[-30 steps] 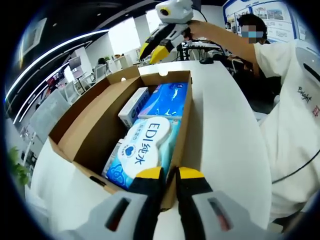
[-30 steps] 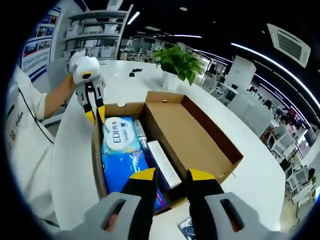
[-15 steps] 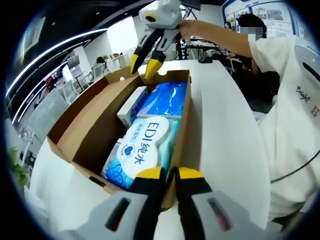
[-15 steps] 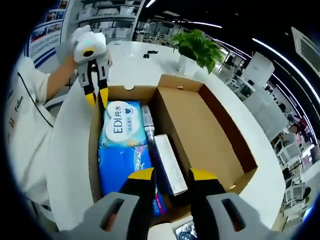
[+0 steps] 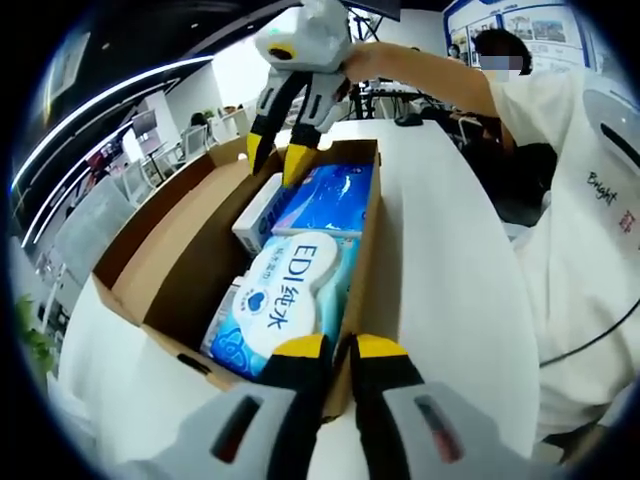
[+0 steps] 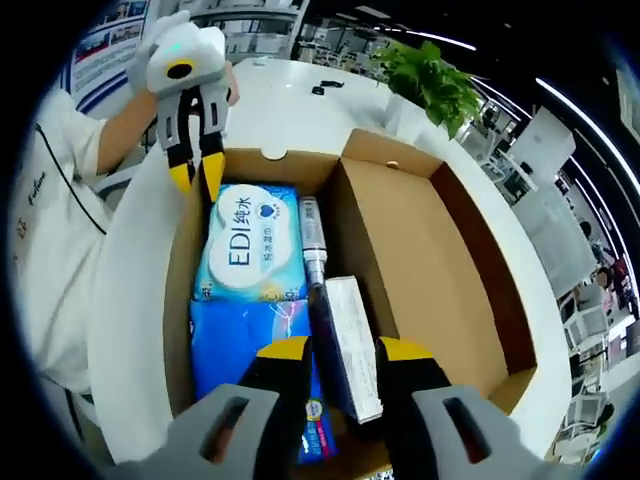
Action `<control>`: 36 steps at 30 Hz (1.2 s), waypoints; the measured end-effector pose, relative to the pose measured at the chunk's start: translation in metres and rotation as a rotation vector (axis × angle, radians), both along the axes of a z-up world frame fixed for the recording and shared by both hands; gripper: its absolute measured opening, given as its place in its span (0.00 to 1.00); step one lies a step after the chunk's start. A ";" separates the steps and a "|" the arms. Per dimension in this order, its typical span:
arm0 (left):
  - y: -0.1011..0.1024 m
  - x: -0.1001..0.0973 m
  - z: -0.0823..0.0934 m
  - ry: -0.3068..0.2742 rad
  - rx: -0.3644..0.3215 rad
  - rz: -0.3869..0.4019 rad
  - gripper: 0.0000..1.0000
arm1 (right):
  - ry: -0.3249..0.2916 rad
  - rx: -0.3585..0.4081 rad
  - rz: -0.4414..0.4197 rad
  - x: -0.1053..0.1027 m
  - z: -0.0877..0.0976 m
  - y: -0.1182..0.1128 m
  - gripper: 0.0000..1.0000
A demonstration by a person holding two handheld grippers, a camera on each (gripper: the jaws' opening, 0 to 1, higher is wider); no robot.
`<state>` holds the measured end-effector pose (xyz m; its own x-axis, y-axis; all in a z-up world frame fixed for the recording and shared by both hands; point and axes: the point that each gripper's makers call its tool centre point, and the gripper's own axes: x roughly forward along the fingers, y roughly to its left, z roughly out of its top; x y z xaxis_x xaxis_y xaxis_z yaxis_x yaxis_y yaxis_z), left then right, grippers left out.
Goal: Operate the shoe box by opening the lid, removing the specified soft item, and placing it in the target area until the item is outside and the box remains undamaged.
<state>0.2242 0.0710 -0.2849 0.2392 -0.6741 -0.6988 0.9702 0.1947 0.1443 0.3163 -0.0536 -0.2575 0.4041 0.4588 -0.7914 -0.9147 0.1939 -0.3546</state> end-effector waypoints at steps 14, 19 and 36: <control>0.000 0.000 0.000 -0.001 0.001 0.000 0.09 | -0.024 -0.085 -0.050 0.011 -0.014 -0.007 0.27; 0.001 0.000 0.000 -0.001 0.004 0.003 0.09 | 0.061 -0.114 -0.037 0.015 -0.027 -0.008 0.24; 0.002 0.000 0.001 -0.002 0.007 0.004 0.09 | 0.191 -0.204 0.029 0.003 -0.041 -0.010 0.21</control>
